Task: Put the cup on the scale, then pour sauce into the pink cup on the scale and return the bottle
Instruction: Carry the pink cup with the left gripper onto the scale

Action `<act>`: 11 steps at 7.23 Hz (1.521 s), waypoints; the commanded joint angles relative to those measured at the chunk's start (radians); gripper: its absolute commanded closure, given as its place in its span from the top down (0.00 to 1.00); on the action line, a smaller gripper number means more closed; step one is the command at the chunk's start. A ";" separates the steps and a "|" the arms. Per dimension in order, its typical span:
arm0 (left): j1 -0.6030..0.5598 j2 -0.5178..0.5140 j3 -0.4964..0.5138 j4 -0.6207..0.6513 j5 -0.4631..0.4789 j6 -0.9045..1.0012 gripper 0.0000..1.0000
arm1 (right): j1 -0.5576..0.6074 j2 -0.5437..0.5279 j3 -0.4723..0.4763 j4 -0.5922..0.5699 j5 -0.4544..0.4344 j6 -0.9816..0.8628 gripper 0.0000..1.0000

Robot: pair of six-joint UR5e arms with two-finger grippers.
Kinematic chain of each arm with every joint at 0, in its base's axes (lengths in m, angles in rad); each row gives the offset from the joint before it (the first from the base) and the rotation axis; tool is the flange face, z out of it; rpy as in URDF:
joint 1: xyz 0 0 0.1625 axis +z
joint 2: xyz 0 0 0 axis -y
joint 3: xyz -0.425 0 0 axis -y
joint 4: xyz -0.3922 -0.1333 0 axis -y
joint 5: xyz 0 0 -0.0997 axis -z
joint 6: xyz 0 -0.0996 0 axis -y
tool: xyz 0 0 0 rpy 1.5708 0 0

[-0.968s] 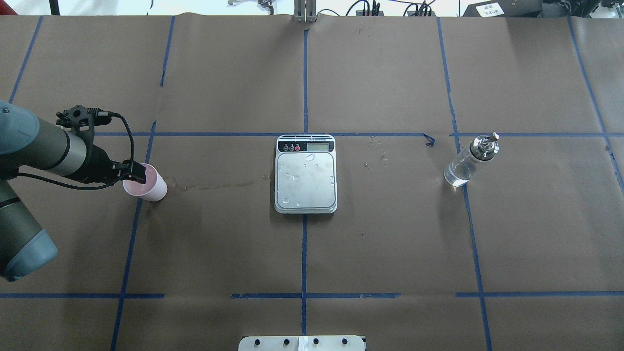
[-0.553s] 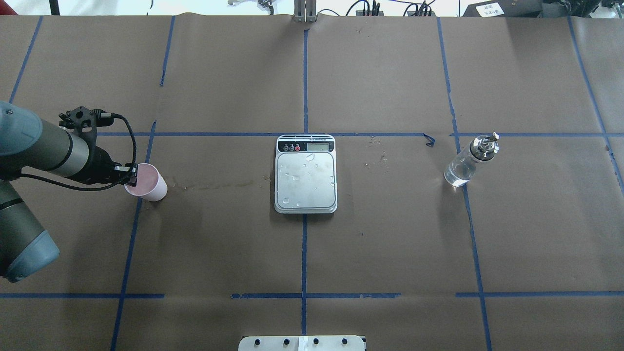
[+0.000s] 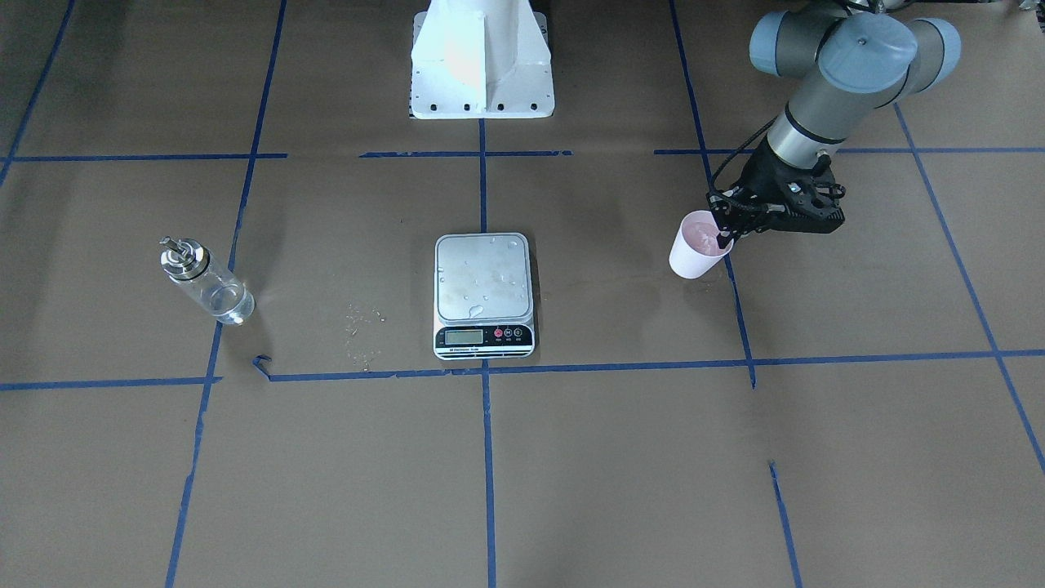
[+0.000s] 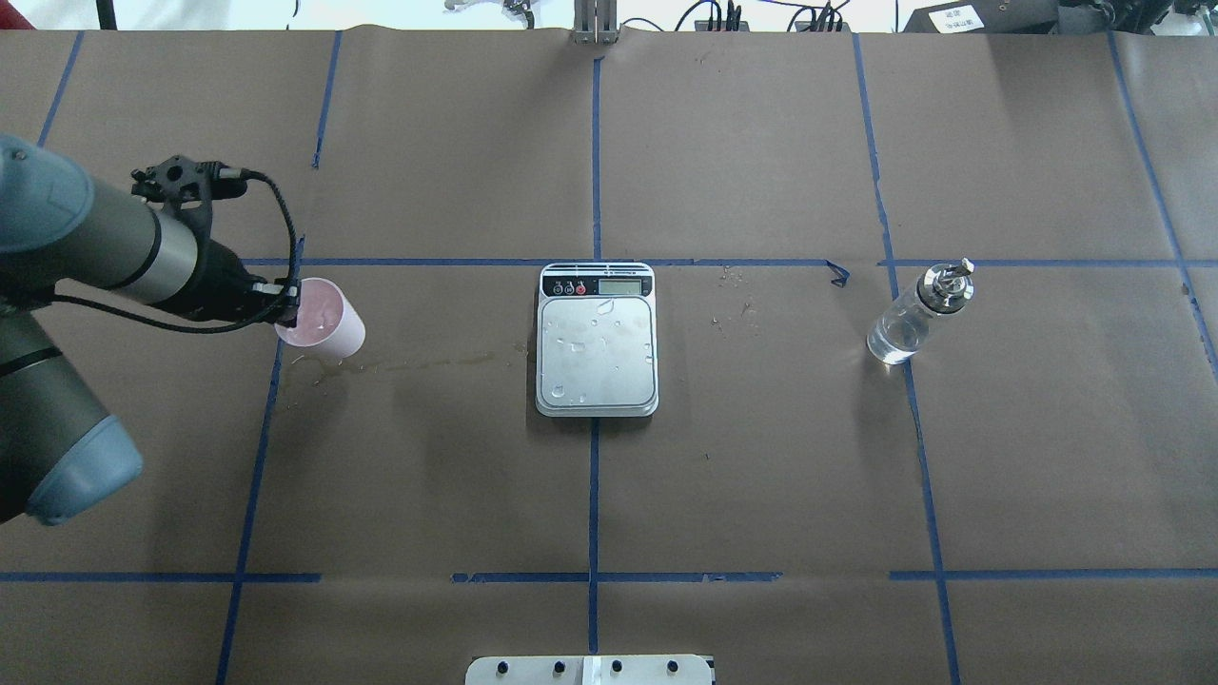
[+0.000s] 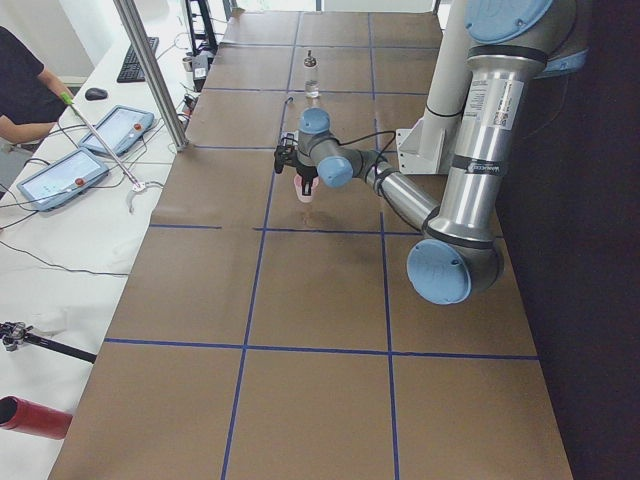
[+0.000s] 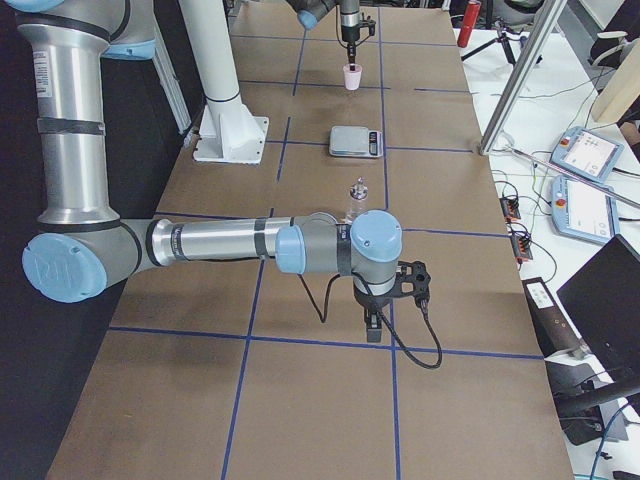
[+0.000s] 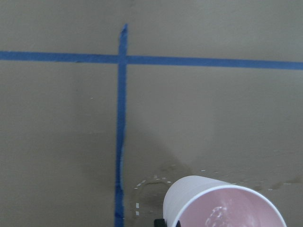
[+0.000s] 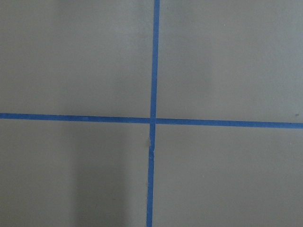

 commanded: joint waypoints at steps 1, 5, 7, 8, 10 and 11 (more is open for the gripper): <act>0.009 -0.279 0.003 0.275 0.005 -0.139 0.00 | 0.000 -0.011 0.010 0.003 0.007 0.002 1.00; 0.201 -0.525 0.253 0.216 0.098 -0.368 0.00 | -0.002 -0.019 0.021 0.008 0.033 0.006 1.00; 0.226 -0.530 0.351 0.098 0.129 -0.382 0.00 | -0.022 -0.006 0.027 0.006 0.035 0.011 1.00; 0.236 -0.527 0.356 0.097 0.149 -0.381 0.00 | -0.022 -0.006 0.035 0.006 0.038 0.011 1.00; 0.236 -0.525 0.347 0.097 0.147 -0.375 0.31 | -0.025 -0.003 0.059 0.002 0.039 0.009 1.00; 0.236 -0.515 0.338 0.097 0.147 -0.375 0.99 | -0.050 0.009 0.096 -0.009 0.036 0.012 1.00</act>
